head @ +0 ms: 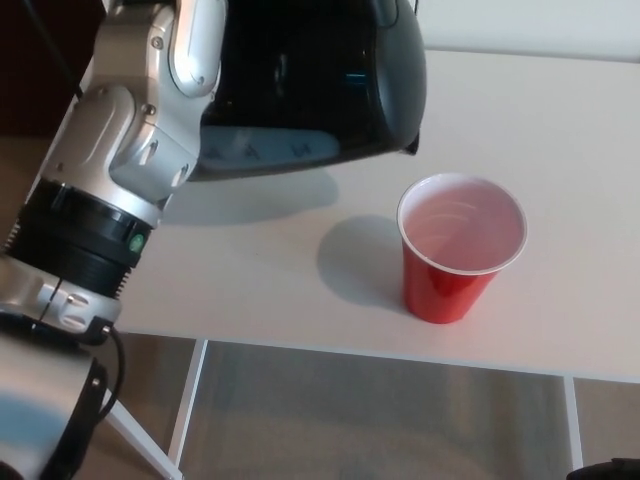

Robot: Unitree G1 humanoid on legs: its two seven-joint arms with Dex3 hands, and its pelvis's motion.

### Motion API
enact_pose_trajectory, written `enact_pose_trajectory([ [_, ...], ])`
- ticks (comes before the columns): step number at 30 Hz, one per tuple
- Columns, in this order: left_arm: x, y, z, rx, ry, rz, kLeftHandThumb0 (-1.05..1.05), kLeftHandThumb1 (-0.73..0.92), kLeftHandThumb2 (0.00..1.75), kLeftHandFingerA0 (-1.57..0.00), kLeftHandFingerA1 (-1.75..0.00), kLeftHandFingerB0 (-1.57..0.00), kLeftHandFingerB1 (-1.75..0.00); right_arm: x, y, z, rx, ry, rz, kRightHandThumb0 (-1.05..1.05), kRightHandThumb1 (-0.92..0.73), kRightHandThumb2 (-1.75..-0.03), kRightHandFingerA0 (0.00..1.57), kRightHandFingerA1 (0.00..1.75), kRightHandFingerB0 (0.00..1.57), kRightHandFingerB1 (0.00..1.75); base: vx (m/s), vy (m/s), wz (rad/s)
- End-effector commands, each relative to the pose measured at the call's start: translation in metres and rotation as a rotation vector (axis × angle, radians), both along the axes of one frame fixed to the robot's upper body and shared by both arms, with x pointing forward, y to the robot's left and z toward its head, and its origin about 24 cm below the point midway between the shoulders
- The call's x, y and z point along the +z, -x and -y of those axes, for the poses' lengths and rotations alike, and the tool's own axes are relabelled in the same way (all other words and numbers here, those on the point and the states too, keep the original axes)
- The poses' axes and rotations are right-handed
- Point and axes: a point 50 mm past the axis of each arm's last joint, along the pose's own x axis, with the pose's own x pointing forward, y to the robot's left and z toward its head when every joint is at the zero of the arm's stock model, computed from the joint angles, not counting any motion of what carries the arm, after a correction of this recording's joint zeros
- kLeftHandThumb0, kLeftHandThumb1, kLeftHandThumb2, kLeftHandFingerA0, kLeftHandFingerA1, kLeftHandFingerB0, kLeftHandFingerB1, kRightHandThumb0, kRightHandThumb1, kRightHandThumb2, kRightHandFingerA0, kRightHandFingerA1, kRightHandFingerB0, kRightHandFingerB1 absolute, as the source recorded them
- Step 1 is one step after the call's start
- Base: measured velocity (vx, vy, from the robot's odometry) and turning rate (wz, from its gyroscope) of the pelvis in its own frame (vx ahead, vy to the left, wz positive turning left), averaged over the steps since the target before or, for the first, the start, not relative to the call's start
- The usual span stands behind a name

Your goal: The robot walk towards a table in front and uses its left hand to pick up the pot from the base and pour water to the cup on the right hand side

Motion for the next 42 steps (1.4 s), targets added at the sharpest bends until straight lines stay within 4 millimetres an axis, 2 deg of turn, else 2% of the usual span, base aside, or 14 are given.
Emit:
enact_pose_trajectory([
  [1, 0.03, 0.008, -0.002, -0.01, -0.001, 0.129, -0.3, 0.62, 0.58, -0.83, -1.74, -0.84, -0.68, 0.002, 0.0, 0.006, -0.003, 0.005, -0.002, -0.68, -0.45, -0.56, 0.93, 0.62, 0.65, 0.56, 0.0, 0.0, 0.0],
  [5, 0.032, 0.013, 0.001, -0.015, -0.009, 0.152, -0.36, 0.64, 0.6, -0.84, -1.74, -0.84, -0.69, 0.002, 0.0, 0.005, -0.002, 0.007, -0.004, -0.68, -0.46, -0.56, 0.93, 0.62, 0.66, 0.57, 0.0, 0.0, 0.0],
  [6, 0.032, 0.015, 0.004, -0.026, -0.013, 0.163, -0.36, 0.5, 0.85, -1.16, -1.41, -0.77, -0.88, 0.002, 0.0, 0.005, -0.002, 0.007, -0.001, -0.67, -0.46, -0.57, 0.93, 0.63, 0.66, 0.57, 0.0, 0.0, 0.0],
  [8, 0.034, 0.018, 0.006, -0.041, -0.016, 0.166, -0.32, 0.68, 0.62, -0.84, -1.75, -0.83, -0.6, 0.002, 0.0, 0.005, -0.005, 0.005, -0.003, -0.66, -0.46, -0.57, 0.93, 0.62, 0.66, 0.57, 0.0, 0.0, 0.0],
  [12, 0.036, 0.026, 0.013, -0.092, -0.012, 0.169, -0.37, 0.68, 0.65, -0.93, -1.64, -0.73, -0.49, 0.002, 0.001, 0.005, -0.001, 0.001, -0.002, -0.66, -0.46, -0.56, 0.92, 0.63, 0.65, 0.58, 0.0, 0.0, 0.0],
  [13, 0.036, 0.028, 0.015, -0.104, -0.006, 0.174, -0.33, 0.67, 0.63, -0.91, -1.68, -0.8, -0.87, 0.002, 0.001, 0.005, -0.001, 0.0, -0.005, -0.66, -0.46, -0.55, 0.92, 0.62, 0.64, 0.56, 0.0, 0.0, 0.0],
  [28, 0.032, 0.053, 0.033, -0.204, -0.047, 0.185, -0.18, 0.67, 0.59, -0.87, -1.75, -0.76, -1.14, 0.001, 0.003, 0.006, -0.007, -0.007, -0.013, -0.66, -0.47, -0.54, 0.92, 0.61, 0.65, 0.54, 0.0, 0.0, 0.0],
  [29, 0.032, 0.054, 0.033, -0.204, -0.052, 0.185, -0.2, 0.52, 0.9, -1.18, -1.35, -0.77, -1.01, 0.001, 0.003, 0.006, -0.007, -0.004, -0.013, -0.66, -0.47, -0.55, 0.93, 0.6, 0.66, 0.54, 0.0, 0.0, 0.0],
  [33, 0.029, 0.054, 0.033, -0.201, -0.085, 0.19, -0.18, 0.54, 0.91, -1.19, -1.36, -0.75, -1.05, 0.002, 0.002, 0.006, 0.001, -0.005, -0.012, -0.67, -0.47, -0.55, 0.92, 0.61, 0.66, 0.55, 0.0, 0.0, 0.0],
  [34, 0.029, 0.054, 0.033, -0.202, -0.097, 0.196, -0.15, 0.69, 0.6, -0.88, -1.73, -0.68, -1.23, 0.002, 0.002, 0.006, 0.001, -0.006, -0.011, -0.67, -0.47, -0.55, 0.91, 0.62, 0.65, 0.55, 0.0, 0.0, 0.0],
  [37, 0.029, 0.053, 0.032, -0.198, -0.129, 0.216, -0.15, 0.69, 0.6, -0.88, -1.73, -0.68, -1.23, 0.002, 0.001, 0.006, 0.0, -0.004, -0.009, -0.68, -0.47, -0.54, 0.92, 0.61, 0.66, 0.55, 0.0, 0.0, 0.0],
  [38, 0.029, 0.053, 0.032, -0.187, -0.153, 0.227, -0.21, 0.49, 0.89, -1.19, -1.35, -0.75, -1.03, 0.002, 0.001, 0.006, 0.001, -0.002, -0.008, -0.68, -0.47, -0.55, 0.94, 0.61, 0.66, 0.55, 0.0, 0.0, 0.0],
  [39, 0.029, 0.052, 0.032, -0.181, -0.183, 0.255, -0.26, 0.56, 0.61, -0.94, -1.64, -0.84, -0.78, 0.002, 0.001, 0.006, 0.003, 0.001, -0.009, -0.68, -0.48, -0.55, 0.95, 0.6, 0.66, 0.54, 0.0, 0.0, 0.0],
  [42, 0.028, 0.05, 0.032, -0.172, -0.254, 0.353, -0.29, 0.53, 0.56, -1.01, -1.55, -0.9, -0.54, 0.002, 0.002, 0.006, 0.01, -0.002, -0.006, -0.68, -0.48, -0.55, 0.93, 0.61, 0.66, 0.55, 0.0, 0.0, 0.0],
])
